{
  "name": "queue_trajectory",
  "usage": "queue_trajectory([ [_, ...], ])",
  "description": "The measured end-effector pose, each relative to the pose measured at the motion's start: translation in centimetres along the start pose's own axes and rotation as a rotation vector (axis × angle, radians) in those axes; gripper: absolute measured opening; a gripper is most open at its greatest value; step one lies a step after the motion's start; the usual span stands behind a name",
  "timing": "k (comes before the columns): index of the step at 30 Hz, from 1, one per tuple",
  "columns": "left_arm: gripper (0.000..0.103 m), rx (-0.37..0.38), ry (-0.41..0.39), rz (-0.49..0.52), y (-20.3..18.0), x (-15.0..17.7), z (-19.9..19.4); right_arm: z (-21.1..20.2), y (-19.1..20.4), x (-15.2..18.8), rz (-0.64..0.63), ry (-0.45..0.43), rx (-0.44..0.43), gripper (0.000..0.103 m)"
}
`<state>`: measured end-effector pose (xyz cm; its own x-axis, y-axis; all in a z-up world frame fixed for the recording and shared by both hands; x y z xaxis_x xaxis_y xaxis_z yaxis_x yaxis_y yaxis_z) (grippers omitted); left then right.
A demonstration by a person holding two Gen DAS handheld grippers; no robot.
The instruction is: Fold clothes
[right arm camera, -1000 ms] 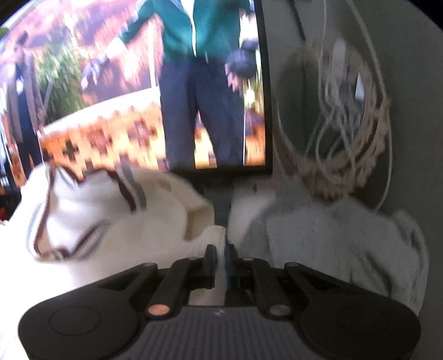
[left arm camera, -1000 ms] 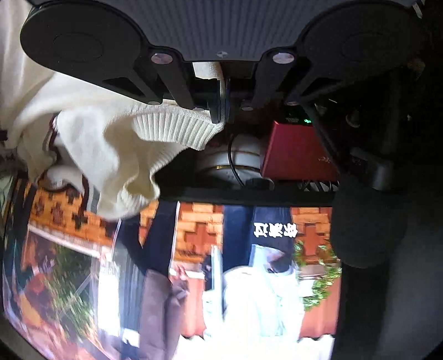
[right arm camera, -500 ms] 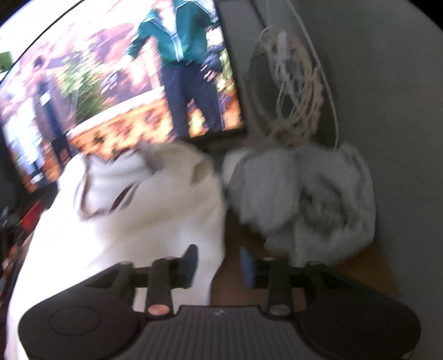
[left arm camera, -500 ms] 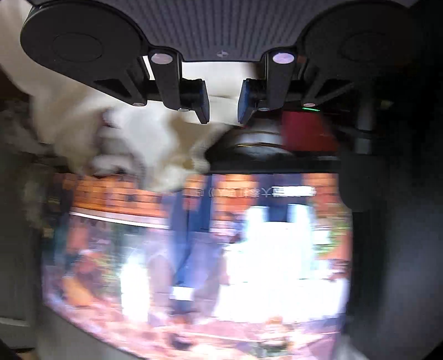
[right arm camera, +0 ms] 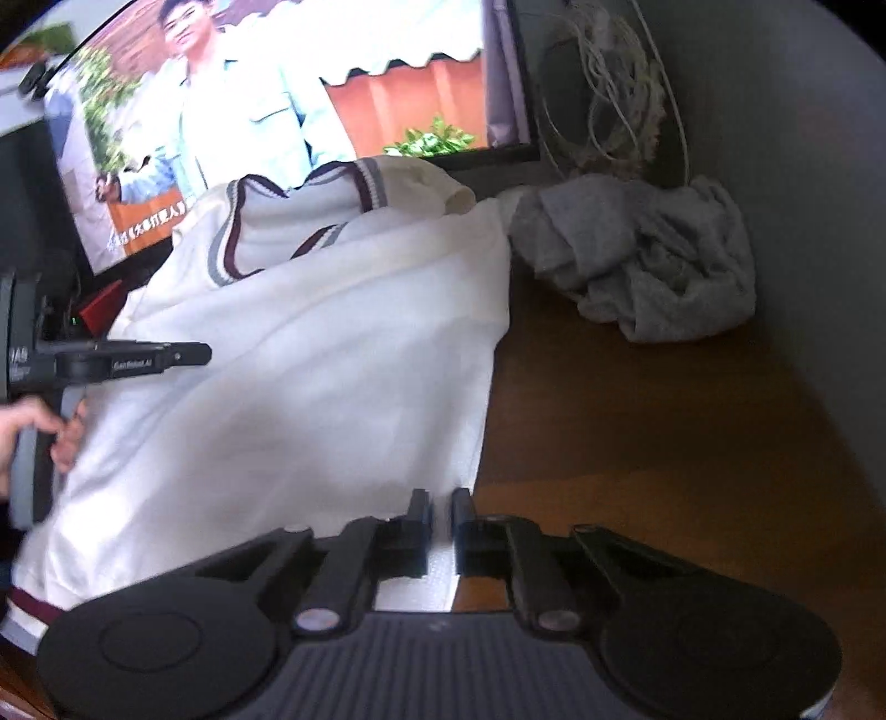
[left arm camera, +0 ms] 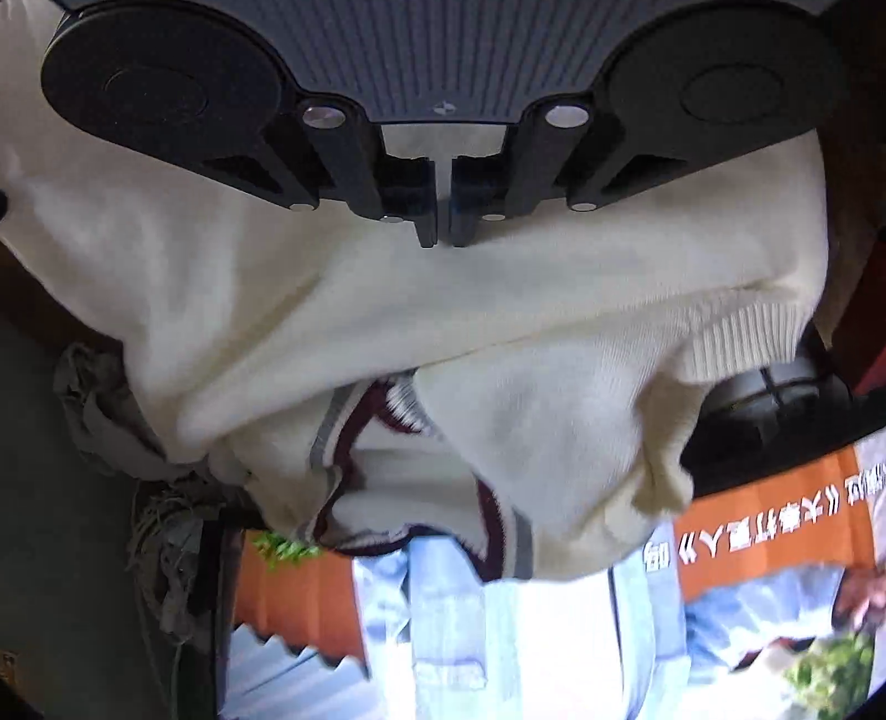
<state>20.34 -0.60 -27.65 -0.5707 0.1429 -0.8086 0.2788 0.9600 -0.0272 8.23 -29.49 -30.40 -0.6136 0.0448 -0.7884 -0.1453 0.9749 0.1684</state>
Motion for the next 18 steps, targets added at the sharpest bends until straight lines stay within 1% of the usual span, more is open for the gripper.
queue_trajectory([
  [2, 0.005, -0.003, -0.002, -0.005, 0.1, 0.2, 0.0, -0.6, -0.1, 0.4, -0.016, -0.001, 0.025, 0.005],
  [5, 0.005, -0.014, -0.001, 0.012, 0.0, 0.2, -0.1, -1.7, -1.3, 1.3, 0.009, -0.001, 0.061, 0.004],
  [9, 0.005, -0.015, -0.001, 0.018, 0.1, 0.2, 0.0, -2.7, -1.9, 2.0, 0.053, -0.004, 0.046, 0.005],
  [11, 0.005, -0.012, -0.001, 0.014, 0.2, 0.1, 0.1, -3.1, -2.1, 1.6, 0.081, -0.023, 0.018, 0.006],
  [12, 0.005, -0.012, -0.001, 0.013, 0.2, 0.1, 0.1, -3.3, -2.1, 1.3, 0.095, -0.033, 0.003, 0.007],
  [14, 0.005, -0.014, -0.002, 0.017, 0.2, 0.1, 0.1, -1.5, -2.4, -0.1, 0.107, -0.025, 0.008, 0.016],
  [15, 0.005, -0.014, -0.002, 0.016, 0.2, 0.1, 0.1, -0.6, -2.6, -0.8, 0.113, -0.021, 0.01, 0.025],
  [16, 0.005, -0.012, -0.002, 0.013, 0.3, 0.1, 0.1, 0.3, -2.8, -1.5, 0.119, -0.016, 0.012, 0.028],
  [18, 0.004, 0.002, -0.001, -0.004, 0.6, 0.0, 0.1, 2.1, -3.1, -2.9, 0.131, -0.008, 0.017, 0.028],
])
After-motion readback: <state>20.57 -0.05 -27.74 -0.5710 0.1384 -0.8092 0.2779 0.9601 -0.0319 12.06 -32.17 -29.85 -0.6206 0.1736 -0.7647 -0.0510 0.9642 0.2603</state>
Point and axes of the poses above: each gripper's, at about its wrist camera, not at the fingertips, and z roughly the way its jaws point, y to its left, x to its underside, the point moved 5 cm from there along z, roughly the way its jaws point, and after that the axes turned 1 degree about x, right-handed, at the moved point
